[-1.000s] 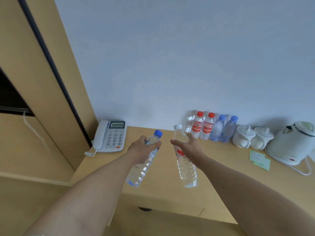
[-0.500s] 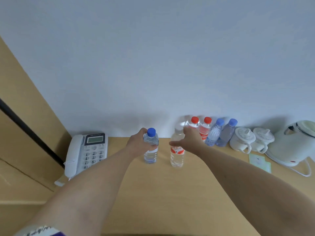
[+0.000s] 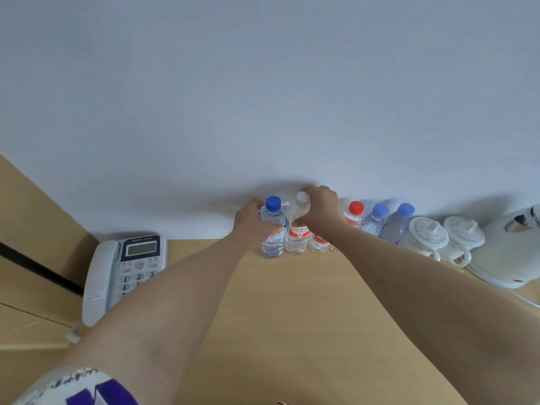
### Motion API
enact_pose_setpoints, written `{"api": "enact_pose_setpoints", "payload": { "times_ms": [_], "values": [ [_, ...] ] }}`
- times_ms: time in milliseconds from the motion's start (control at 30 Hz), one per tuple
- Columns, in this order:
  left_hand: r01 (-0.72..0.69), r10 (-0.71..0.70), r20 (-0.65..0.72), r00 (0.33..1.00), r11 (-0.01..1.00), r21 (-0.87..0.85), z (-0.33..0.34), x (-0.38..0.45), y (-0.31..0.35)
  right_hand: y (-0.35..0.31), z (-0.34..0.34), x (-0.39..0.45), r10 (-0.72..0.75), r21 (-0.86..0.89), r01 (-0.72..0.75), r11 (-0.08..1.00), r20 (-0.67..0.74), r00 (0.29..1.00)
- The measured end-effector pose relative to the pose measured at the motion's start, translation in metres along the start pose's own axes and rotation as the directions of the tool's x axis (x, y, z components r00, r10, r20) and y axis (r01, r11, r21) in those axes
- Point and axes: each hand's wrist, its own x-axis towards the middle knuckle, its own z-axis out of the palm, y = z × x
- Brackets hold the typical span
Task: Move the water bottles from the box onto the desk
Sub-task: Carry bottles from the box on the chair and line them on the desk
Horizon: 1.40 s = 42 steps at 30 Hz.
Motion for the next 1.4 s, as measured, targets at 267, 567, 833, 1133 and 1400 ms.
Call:
{"api": "enact_pose_setpoints", "payload": {
  "times_ms": [267, 567, 833, 1133, 1400],
  "values": [
    [-0.014, 0.016, -0.043, 0.999, 0.998, 0.057, 0.005, 0.003, 0.004, 0.005, 0.004, 0.001, 0.025, 0.063, -0.023, 0.998, -0.032, 0.999],
    [-0.033, 0.04, -0.042, 0.998, 0.987, 0.16, -0.009, -0.013, 0.017, -0.005, -0.004, -0.013, 0.004, 0.04, -0.002, 0.999, -0.07, 0.998],
    [-0.246, 0.283, -0.06, 0.957, 0.907, 0.342, -0.031, -0.055, 0.037, -0.01, -0.015, -0.057, 0.042, -0.081, -0.052, 0.995, -0.115, 0.992],
    [-0.504, 0.5, 0.149, 0.853, 0.715, 0.484, 0.019, -0.11, 0.047, 0.035, -0.022, -0.171, 0.203, -0.194, -0.233, 0.953, -0.165, 0.965],
    [-0.692, 0.559, 0.412, 0.719, 0.526, 0.493, 0.103, -0.195, 0.098, 0.101, -0.069, -0.279, 0.38, -0.178, -0.437, 0.882, -0.282, 0.881]
  ]
}}
